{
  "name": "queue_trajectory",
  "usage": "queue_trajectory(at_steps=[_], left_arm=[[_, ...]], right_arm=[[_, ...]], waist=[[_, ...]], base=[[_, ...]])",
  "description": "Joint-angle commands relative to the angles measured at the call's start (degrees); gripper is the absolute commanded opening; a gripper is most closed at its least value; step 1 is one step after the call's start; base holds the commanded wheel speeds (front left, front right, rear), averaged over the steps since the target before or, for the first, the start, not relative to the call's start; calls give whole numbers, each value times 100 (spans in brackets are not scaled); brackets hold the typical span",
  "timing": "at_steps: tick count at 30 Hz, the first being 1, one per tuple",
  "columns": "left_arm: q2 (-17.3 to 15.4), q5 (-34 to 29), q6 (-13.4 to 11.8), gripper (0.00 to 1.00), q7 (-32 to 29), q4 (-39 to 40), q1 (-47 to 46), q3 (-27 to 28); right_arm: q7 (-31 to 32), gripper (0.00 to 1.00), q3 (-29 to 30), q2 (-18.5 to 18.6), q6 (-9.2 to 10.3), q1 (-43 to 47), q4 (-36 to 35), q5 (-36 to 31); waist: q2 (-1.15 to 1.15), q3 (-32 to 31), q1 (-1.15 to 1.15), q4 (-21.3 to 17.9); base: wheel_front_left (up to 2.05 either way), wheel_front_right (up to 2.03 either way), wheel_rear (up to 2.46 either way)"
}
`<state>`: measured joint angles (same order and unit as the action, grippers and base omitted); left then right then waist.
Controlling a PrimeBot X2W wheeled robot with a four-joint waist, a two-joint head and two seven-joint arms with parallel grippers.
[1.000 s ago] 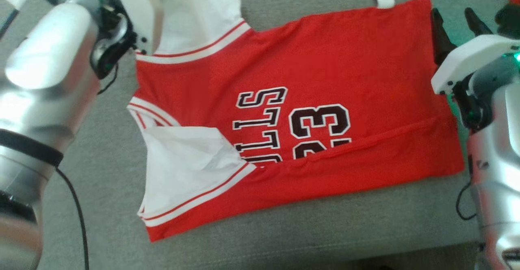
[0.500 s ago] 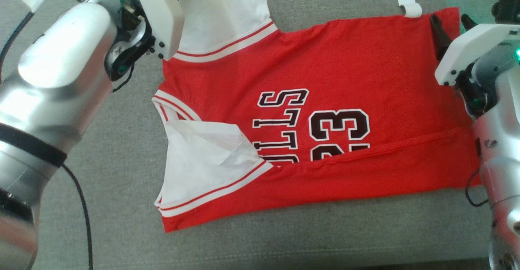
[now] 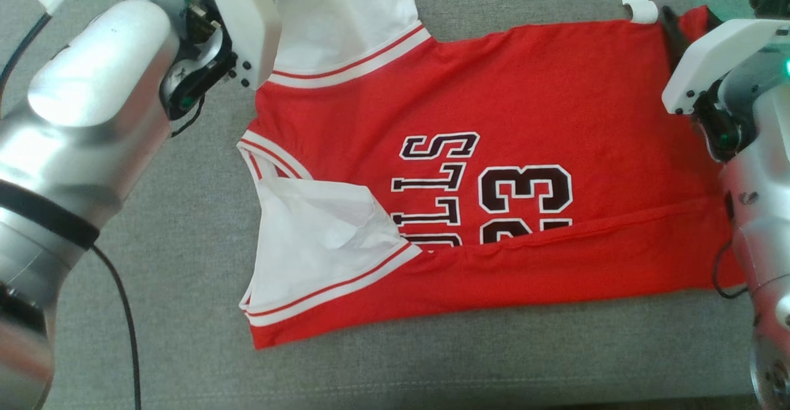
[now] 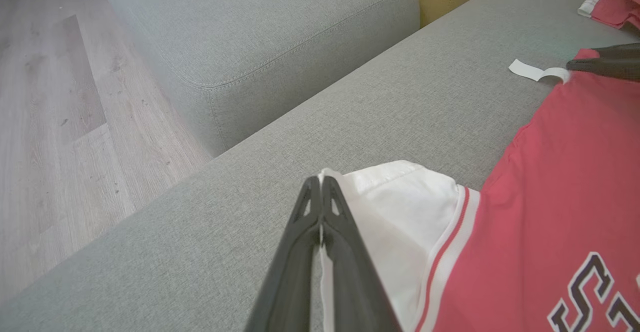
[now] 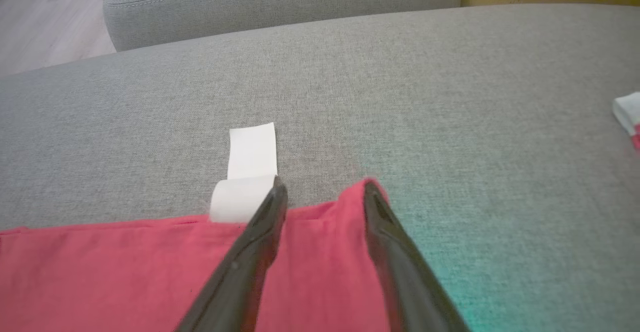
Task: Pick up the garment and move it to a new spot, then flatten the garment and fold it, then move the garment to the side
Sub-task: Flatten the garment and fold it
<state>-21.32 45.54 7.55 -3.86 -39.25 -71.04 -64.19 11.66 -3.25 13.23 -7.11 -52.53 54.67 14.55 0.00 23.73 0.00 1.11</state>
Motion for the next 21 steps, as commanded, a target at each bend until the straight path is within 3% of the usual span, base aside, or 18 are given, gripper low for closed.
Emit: queue_trajectory(at_steps=[1,3,4,5,12,21], left_arm=[[-221,41,-7,0,71,53,-433,180],[-223,63,-7,0,99,19,-450,137],[-220,74,-7,0,109,1,-457,118],[-219,84,-7,0,121,-17,-465,100],[-248,68,-7,0,309,-98,-537,-17],[-287,-181,-153,0,1256,-443,-891,149]], right_arm=[[-99,62,-89,22,-37,-185,-116,22],[-158,34,-100,40,-37,-236,-38,16],[-186,13,-101,52,-37,-259,2,10],[-213,0,-103,62,-37,-283,41,5],[-384,0,-81,95,-37,-449,246,-13],[-886,0,184,226,-37,-722,406,143]], waist=[[0,1,0,0],[0,1,0,1],[0,0,0,2],[0,-2,0,3],[0,-19,0,-19],[0,-116,0,-55]], base=[[0,0,0],[0,0,0],[0,0,0],[0,0,0],[0,0,0],[0,0,0]])
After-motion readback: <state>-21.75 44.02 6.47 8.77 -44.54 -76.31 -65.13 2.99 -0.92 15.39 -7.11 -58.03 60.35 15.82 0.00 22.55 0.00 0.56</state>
